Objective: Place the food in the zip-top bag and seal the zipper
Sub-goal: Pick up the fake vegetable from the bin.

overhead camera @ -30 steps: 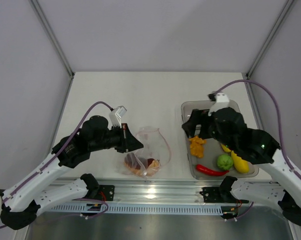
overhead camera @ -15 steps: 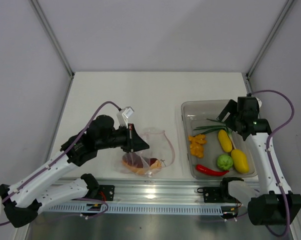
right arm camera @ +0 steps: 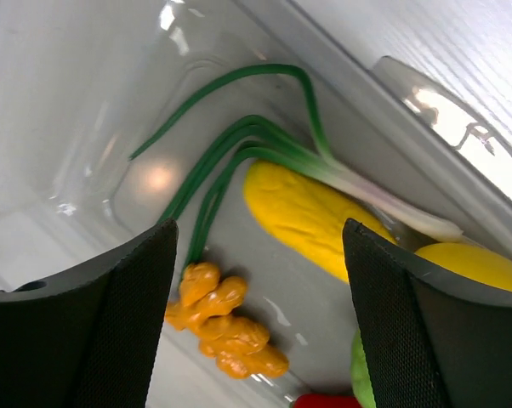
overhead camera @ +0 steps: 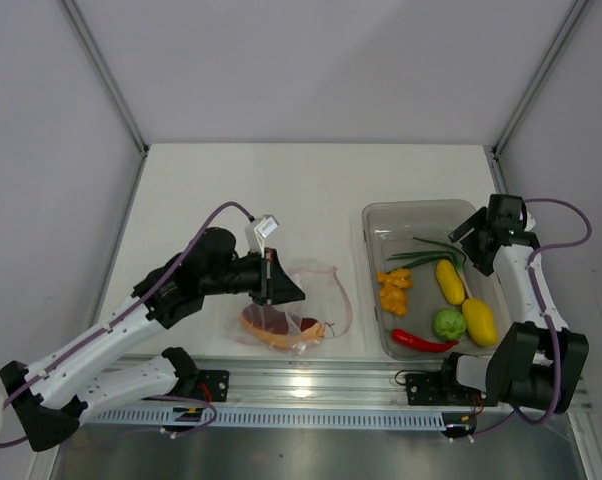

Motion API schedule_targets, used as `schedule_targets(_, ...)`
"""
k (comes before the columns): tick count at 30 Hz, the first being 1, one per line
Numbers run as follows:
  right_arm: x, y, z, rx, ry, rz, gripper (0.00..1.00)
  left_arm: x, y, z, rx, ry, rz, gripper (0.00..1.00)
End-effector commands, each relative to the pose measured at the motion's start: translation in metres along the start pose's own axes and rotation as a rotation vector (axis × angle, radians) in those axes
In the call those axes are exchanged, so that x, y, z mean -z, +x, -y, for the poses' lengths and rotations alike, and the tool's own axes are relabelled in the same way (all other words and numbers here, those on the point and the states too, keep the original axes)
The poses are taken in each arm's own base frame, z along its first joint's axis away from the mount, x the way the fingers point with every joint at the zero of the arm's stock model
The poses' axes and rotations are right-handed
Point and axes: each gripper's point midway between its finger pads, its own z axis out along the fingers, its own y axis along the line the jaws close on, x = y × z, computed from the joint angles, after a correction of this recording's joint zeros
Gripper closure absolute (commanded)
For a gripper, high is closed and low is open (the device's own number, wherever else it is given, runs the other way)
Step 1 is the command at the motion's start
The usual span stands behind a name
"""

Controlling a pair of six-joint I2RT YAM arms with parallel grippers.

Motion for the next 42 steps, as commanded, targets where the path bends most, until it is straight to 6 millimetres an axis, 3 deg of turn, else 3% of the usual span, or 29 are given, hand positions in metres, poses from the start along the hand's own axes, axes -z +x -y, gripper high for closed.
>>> schedule_targets(1,-0.015,-0.005,0.015,-0.002,0.050,0.009,0.21,0.004,-0.017,0.020,-0.075,0.089,0.037,0.99)
schedule_targets(9,-0.045,0.012,0.050,0.042,0.212,-0.031,0.28,-0.001,-0.020,0.020,-0.077,0.135,0.021,0.99)
schedule_targets(20,-0.055,0.028,0.065,0.082,0.273,-0.058,0.32,0.000,-0.018,0.001,-0.047,0.132,0.012,0.99)
schedule_targets(34,-0.088,0.040,0.089,0.169,0.394,-0.087,0.41,0.005,-0.019,0.002,-0.040,0.137,0.021,0.99)
schedule_targets(37,-0.093,0.047,0.088,0.189,0.389,-0.111,0.62,0.004,-0.020,0.001,-0.037,0.138,0.022,0.99)
schedule_targets(42,-0.096,0.049,0.068,0.284,0.353,-0.095,0.68,0.003,-0.021,0.004,-0.030,0.151,0.015,0.99)
